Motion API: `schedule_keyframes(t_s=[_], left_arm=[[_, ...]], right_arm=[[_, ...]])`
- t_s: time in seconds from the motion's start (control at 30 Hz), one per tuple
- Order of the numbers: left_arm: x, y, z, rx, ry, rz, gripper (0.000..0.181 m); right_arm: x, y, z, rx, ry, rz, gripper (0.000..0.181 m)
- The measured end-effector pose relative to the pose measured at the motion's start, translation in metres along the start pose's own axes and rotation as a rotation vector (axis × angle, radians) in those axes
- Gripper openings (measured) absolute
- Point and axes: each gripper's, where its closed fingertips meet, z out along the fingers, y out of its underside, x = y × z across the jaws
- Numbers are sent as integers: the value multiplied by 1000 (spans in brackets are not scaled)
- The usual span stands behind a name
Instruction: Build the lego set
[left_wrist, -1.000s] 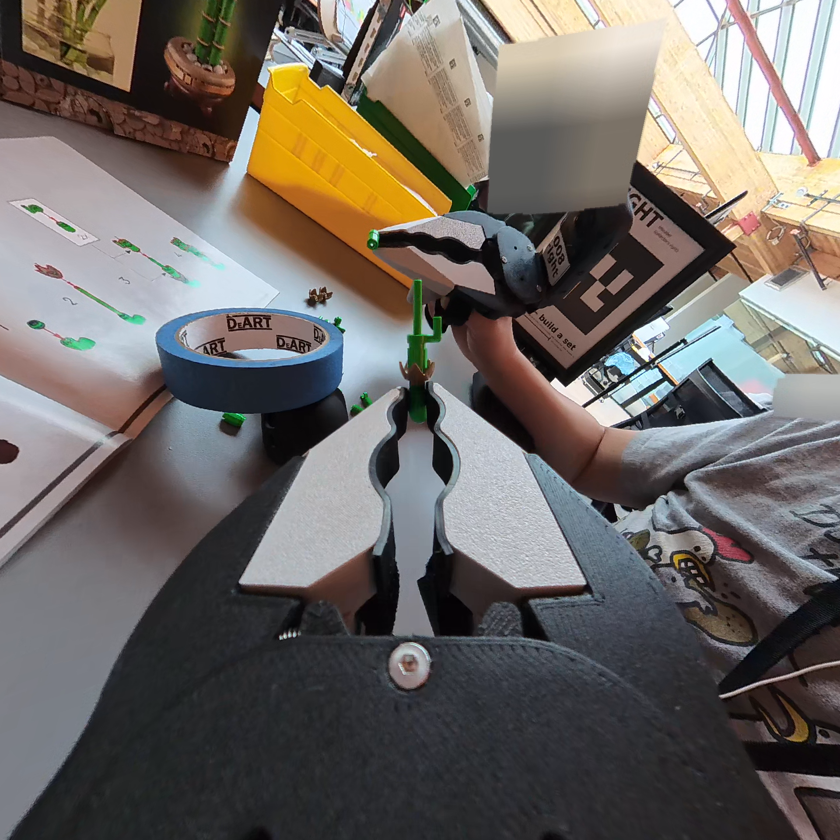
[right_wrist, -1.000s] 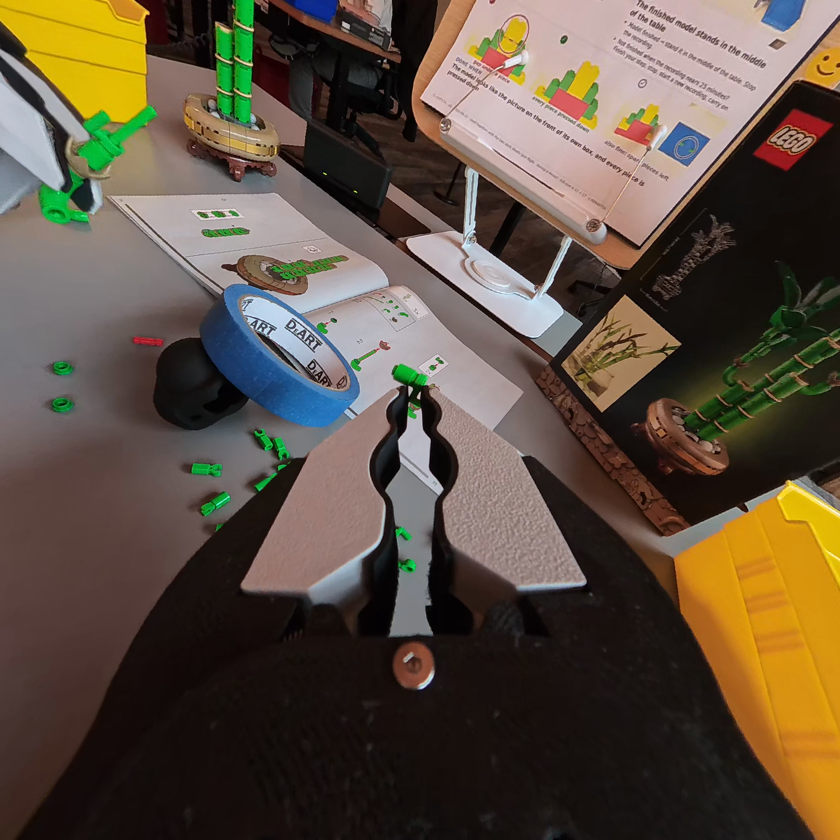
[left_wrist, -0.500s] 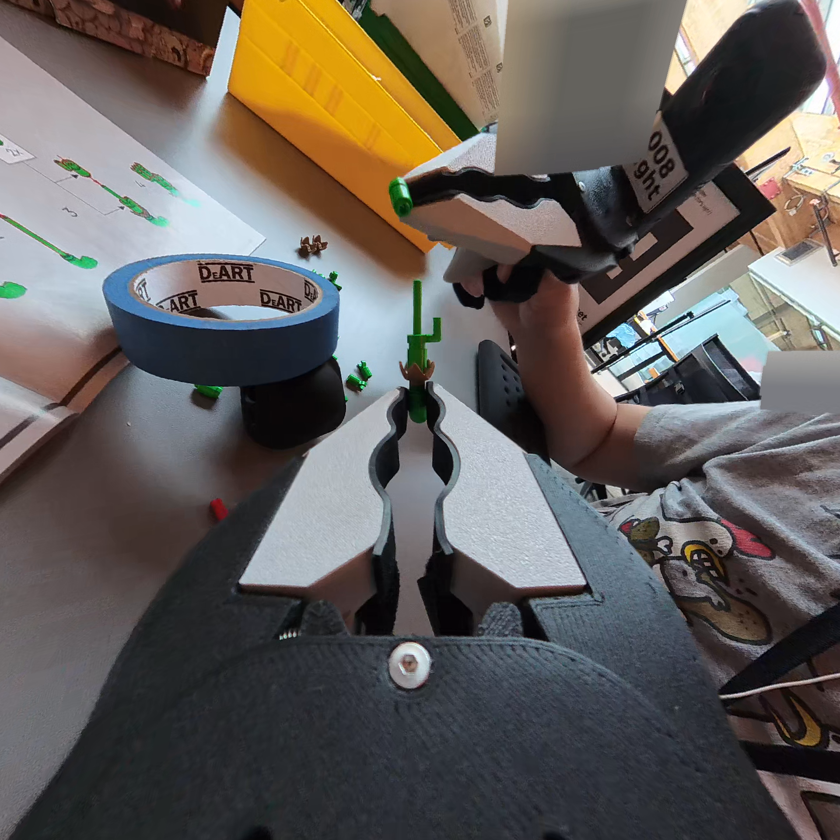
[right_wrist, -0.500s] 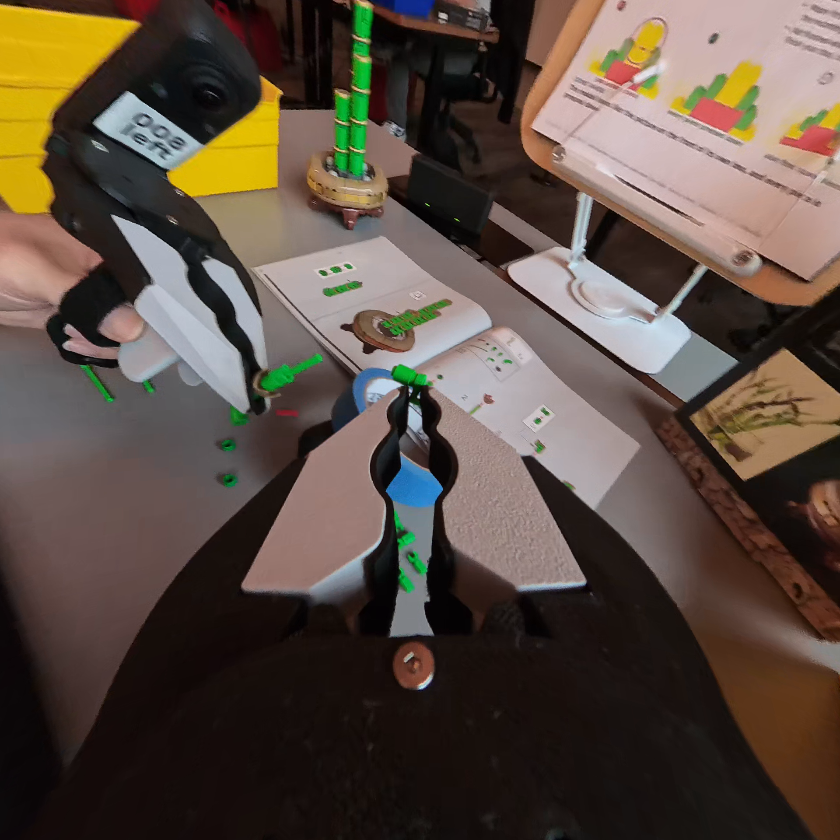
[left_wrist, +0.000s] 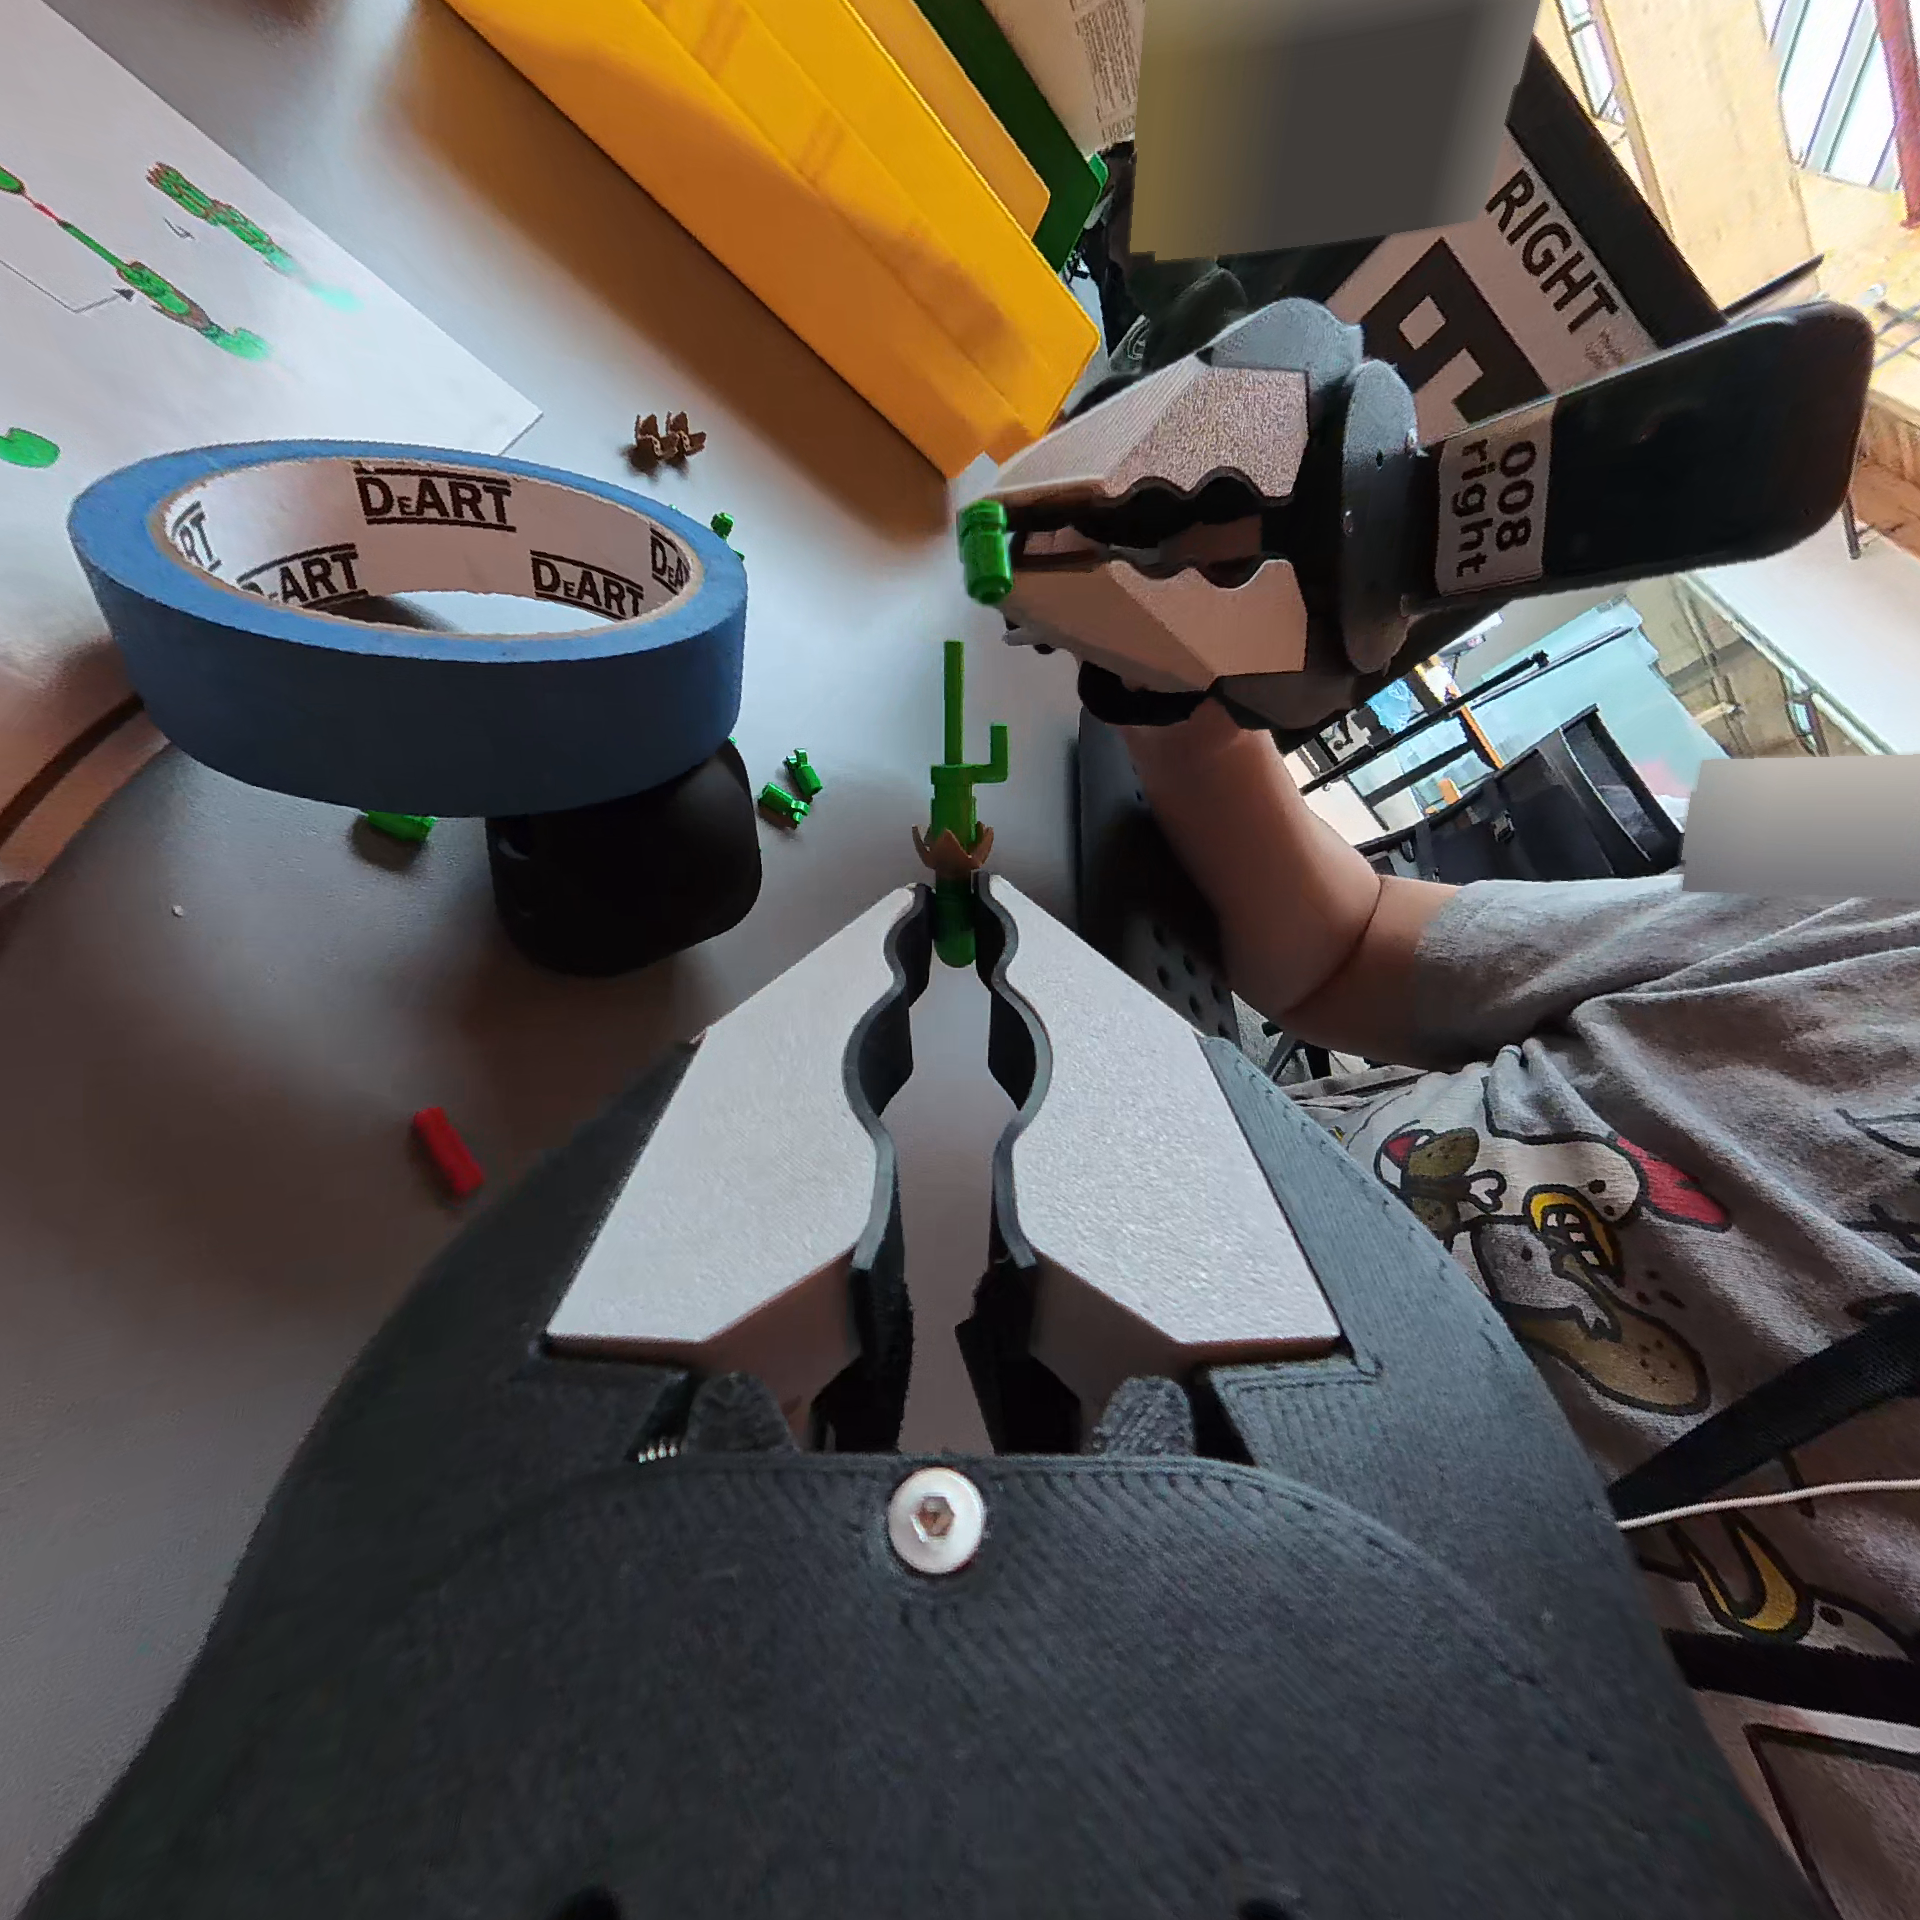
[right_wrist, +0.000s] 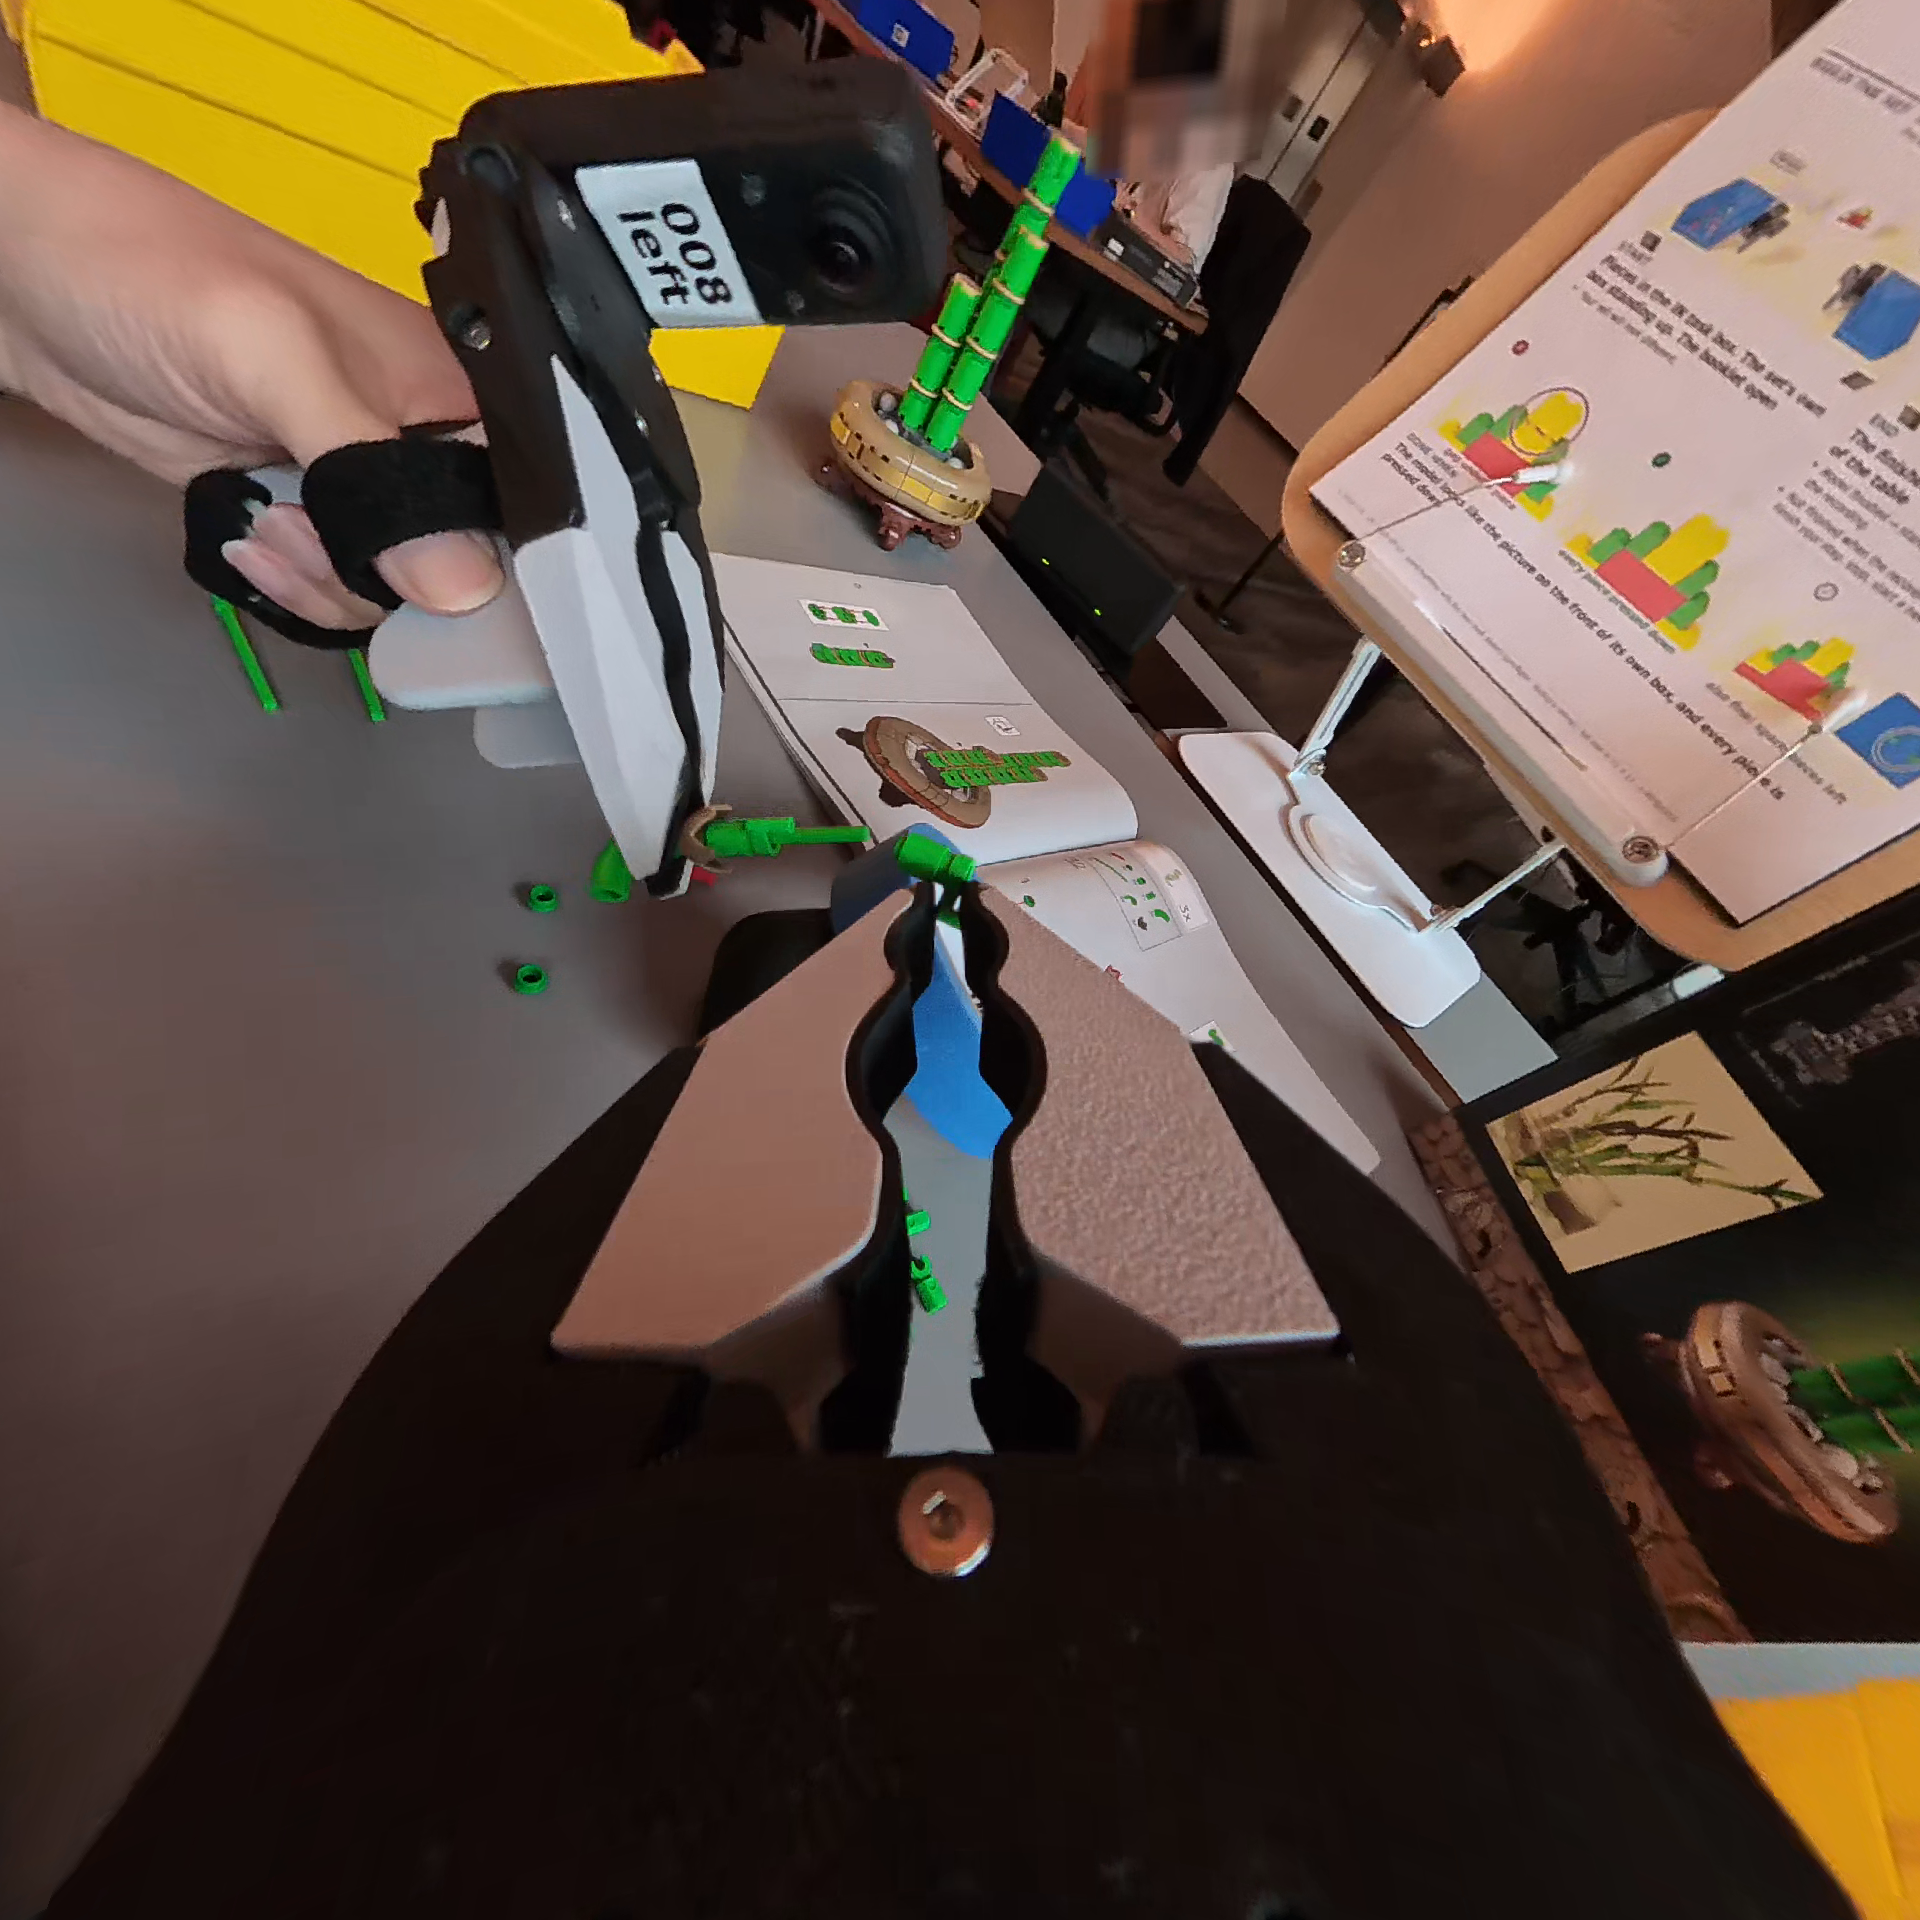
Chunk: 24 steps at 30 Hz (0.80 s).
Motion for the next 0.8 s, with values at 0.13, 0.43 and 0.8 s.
schedule_keyframes(t_s=[0.13,0.43,0.8], left_arm=[[0,1,0,-6,-1,-2,6],[-1,0,0,-4,1,-7,6],[-2,-4,-5,15,-22,11,6]], right_arm=[[-7,6,4,-39,-5,-59,2],[-11,9,7,-57,-14,-86,3],[-18,28,1,-151,-82,-13,3]])
